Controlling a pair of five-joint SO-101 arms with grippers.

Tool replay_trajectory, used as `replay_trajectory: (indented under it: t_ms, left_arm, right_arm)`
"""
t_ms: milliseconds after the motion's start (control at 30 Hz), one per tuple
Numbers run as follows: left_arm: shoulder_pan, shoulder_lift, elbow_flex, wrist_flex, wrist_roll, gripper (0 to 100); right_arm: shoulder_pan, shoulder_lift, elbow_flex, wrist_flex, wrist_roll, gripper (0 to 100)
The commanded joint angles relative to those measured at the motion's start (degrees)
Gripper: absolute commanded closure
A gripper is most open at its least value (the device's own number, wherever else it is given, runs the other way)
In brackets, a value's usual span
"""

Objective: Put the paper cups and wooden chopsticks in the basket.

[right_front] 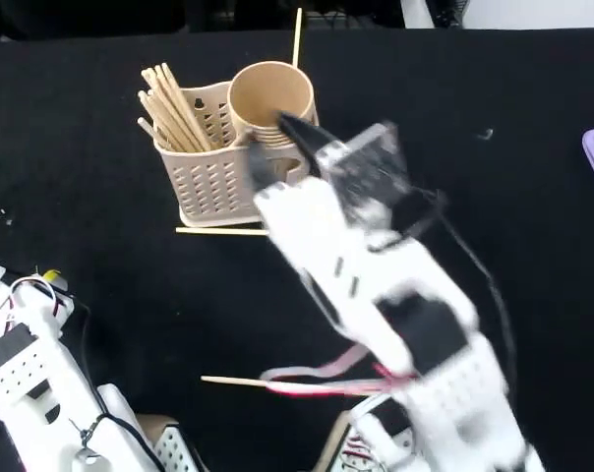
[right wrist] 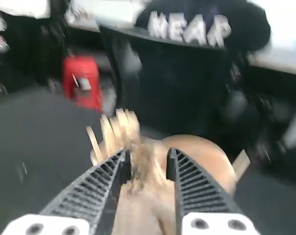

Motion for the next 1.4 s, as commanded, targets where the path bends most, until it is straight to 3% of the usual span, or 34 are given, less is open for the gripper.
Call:
replay_trajectory:
  t_ms: [0, 133, 233, 367, 500, 733, 1000, 1200, 1367]
  left_arm:
    - [0.40, -1.05, -0.92, -0.88, 0.26, 76]
    - [0.40, -1.05, -0.92, -0.88, 0.26, 76]
    - [0.40, -1.05, -0.92, -0.88, 0.26, 76]
    - [0.40, -1.05, -0.92, -0.88, 0.26, 76]
    - [0.40, -1.05, -0.92, -0.88, 0.26, 76]
    - [0.40, -1.05, -0.92, -0.88, 0.26, 76]
    - [0.40, -1.05, -0.92, -0.88, 0.26, 76]
    - [0.40, -1.05, -0.92, -0.88, 0.26, 76]
    - [0.40, -1.05, -0.92, -0.88, 0.26, 76]
  right_arm:
    - [10.02, -5.76, 5.05, 17.14, 0.18, 86.4]
    - [18.81, -1.80, 20.62, 10.55, 5.19, 86.4]
    - [20.92, 4.62, 28.70, -0.53, 2.81, 86.4]
    - [21.27, 14.90, 31.96, -15.91, -4.13, 86.4]
    - [21.36, 25.98, 29.14, -21.71, -4.92, 86.4]
    - [23.30, 46.29, 16.04, -21.45, -10.64, 86.4]
    - [22.51, 59.12, 6.73, -21.19, -10.64, 86.4]
    - [22.24, 60.44, 0.92, -6.59, -10.46, 86.4]
    - [21.80, 60.00, -0.31, 4.40, -1.41, 86.4]
